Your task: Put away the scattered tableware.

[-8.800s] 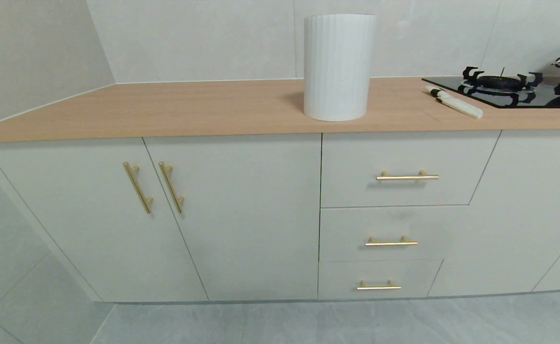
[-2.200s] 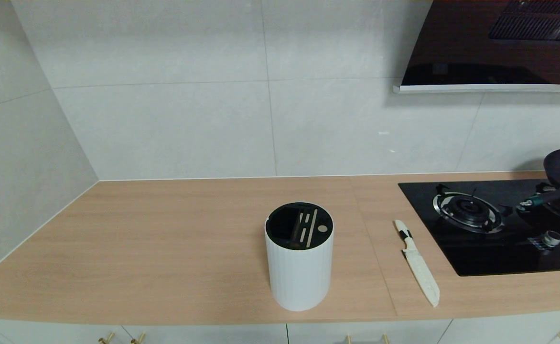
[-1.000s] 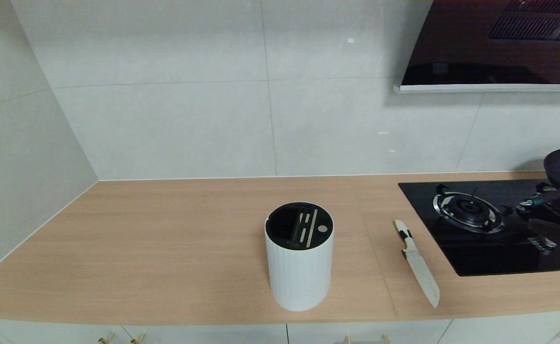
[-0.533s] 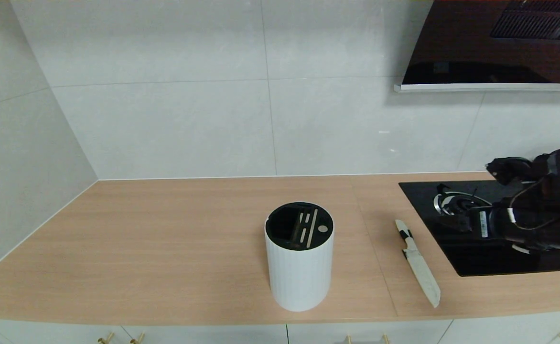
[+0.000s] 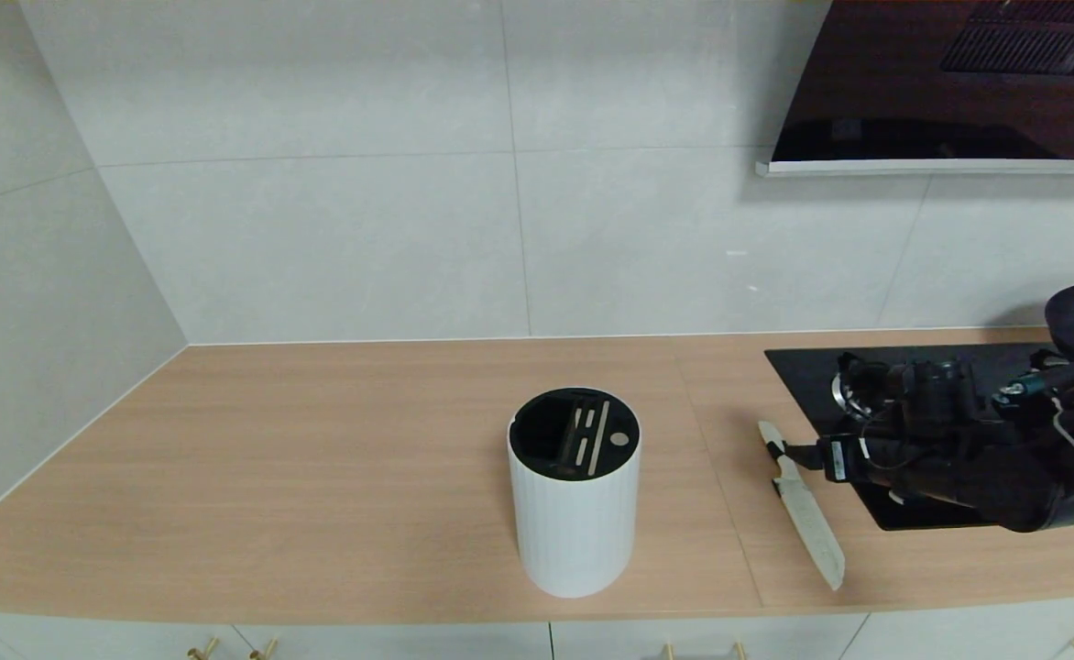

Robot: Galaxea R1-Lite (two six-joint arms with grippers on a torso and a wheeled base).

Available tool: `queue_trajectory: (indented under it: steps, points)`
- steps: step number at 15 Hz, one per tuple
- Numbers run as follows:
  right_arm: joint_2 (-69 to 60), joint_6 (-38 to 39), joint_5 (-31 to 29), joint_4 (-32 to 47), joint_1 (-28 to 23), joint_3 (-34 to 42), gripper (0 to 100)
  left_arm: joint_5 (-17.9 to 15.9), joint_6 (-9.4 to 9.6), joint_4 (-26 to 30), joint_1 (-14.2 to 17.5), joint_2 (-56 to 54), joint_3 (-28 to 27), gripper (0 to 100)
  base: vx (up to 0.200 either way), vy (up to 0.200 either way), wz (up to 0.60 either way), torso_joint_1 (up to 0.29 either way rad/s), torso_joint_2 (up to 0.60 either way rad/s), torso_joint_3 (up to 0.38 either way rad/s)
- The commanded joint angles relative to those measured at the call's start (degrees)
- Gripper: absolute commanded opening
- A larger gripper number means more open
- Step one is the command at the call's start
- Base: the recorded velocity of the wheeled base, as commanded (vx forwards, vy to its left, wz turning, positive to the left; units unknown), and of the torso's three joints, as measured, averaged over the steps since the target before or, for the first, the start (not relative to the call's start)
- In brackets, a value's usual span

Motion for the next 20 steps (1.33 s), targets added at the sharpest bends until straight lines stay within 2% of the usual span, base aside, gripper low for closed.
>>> queue_trajectory:
  steps: [1,10,20]
  points:
    - [5.02,0.04,-0.11,-1.39,0.14,-0.06,100,0.01,-0.02,0.0,0.01,0.02,-0.08,100,0.0,0.0,0.0,0.0,0.0,0.0]
    - [12.84,0.31,-3.98,-5.26,1.11,-2.61,100,0.01,-0.02,0.0,0.01,0.02,0.01,100,0.0,0.0,0.0,0.0,0.0,0.0]
    - [15.65,0.4,-4.33,-7.8,2.34,-2.96,100,0.01,-0.02,0.0,0.01,0.02,0.01,100,0.0,0.0,0.0,0.0,0.0,0.0]
